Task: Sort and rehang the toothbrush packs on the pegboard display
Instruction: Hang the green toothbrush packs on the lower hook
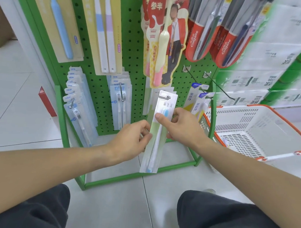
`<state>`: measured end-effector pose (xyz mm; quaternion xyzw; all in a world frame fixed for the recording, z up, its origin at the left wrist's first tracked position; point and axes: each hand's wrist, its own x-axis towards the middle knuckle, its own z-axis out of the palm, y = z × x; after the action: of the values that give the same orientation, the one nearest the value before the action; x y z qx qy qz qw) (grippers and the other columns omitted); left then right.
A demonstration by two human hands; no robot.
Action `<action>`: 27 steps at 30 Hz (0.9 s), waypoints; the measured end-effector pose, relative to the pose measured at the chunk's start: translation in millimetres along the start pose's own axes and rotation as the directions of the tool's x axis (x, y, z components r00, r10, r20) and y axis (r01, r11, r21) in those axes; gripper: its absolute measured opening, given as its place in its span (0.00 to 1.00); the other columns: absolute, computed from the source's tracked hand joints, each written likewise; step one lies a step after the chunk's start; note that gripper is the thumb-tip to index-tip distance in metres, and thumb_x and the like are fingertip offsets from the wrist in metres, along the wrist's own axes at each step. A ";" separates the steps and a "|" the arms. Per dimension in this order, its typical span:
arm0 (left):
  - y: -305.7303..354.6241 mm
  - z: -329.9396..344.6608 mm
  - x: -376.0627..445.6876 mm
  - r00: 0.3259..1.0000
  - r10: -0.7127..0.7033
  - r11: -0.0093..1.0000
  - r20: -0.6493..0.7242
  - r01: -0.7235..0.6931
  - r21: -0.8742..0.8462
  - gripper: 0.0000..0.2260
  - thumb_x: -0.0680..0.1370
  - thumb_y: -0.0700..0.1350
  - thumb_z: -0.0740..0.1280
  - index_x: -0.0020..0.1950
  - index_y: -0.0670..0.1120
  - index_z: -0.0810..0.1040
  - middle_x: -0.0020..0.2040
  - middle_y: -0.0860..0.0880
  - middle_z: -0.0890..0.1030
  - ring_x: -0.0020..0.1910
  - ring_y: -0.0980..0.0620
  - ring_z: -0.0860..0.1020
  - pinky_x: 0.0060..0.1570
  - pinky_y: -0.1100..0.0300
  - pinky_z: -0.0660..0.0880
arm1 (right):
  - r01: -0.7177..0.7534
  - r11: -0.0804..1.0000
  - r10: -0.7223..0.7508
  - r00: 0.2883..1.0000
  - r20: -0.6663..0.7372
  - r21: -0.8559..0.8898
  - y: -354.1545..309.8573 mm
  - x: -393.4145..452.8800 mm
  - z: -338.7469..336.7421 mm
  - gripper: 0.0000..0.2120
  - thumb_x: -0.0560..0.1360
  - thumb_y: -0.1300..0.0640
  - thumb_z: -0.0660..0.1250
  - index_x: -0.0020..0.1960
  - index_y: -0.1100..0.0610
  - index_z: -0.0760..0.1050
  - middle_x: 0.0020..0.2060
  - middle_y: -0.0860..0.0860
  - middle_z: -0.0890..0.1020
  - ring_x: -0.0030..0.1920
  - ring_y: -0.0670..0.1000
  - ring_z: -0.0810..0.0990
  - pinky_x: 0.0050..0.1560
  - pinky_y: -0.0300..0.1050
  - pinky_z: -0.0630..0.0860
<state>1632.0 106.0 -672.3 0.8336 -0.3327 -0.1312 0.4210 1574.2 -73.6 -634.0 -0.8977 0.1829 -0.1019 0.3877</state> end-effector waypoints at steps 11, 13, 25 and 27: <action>1.5 -4.8 44.4 0.954 -0.085 0.992 -0.288 0.055 -0.109 0.13 0.83 0.40 0.60 0.67 0.44 0.75 0.59 0.49 0.80 0.56 0.53 0.80 0.53 0.65 0.74 | 0.026 0.988 -0.041 0.994 -0.099 -0.151 7.9 14.4 0.3 0.26 0.76 0.38 0.70 0.62 0.56 0.69 0.39 0.43 0.75 0.38 0.45 0.78 0.35 0.48 0.76; 0.3 -2.5 59.5 0.910 -0.155 0.978 -0.384 0.087 -0.188 0.13 0.84 0.41 0.58 0.68 0.44 0.74 0.61 0.48 0.80 0.60 0.50 0.79 0.59 0.58 0.75 | 0.019 0.992 -0.035 0.992 -0.121 -0.124 8.6 15.5 2.6 0.30 0.75 0.38 0.71 0.66 0.57 0.68 0.40 0.43 0.75 0.38 0.47 0.79 0.37 0.54 0.81; -5.8 15.7 133.3 0.702 -0.568 0.769 -0.431 0.266 -0.581 0.17 0.86 0.42 0.52 0.73 0.44 0.72 0.70 0.45 0.76 0.67 0.44 0.74 0.67 0.55 0.70 | -0.016 0.997 -0.001 0.975 -0.224 -0.077 12.1 27.1 11.6 0.36 0.71 0.36 0.74 0.68 0.57 0.68 0.52 0.49 0.81 0.48 0.51 0.82 0.50 0.51 0.80; -12.6 15.5 142.0 0.688 -0.596 0.738 -0.414 0.264 -0.621 0.16 0.85 0.41 0.54 0.72 0.45 0.72 0.68 0.45 0.77 0.64 0.43 0.77 0.67 0.52 0.73 | -0.026 0.997 0.008 0.971 -0.239 -0.074 12.1 30.3 11.5 0.36 0.70 0.35 0.75 0.67 0.56 0.69 0.51 0.49 0.81 0.48 0.50 0.82 0.50 0.52 0.80</action>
<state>1735.5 7.4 -683.0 0.7424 0.0772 -0.0487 0.6638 1602.6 -86.0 -649.4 -0.8915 0.2396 -0.1984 0.3292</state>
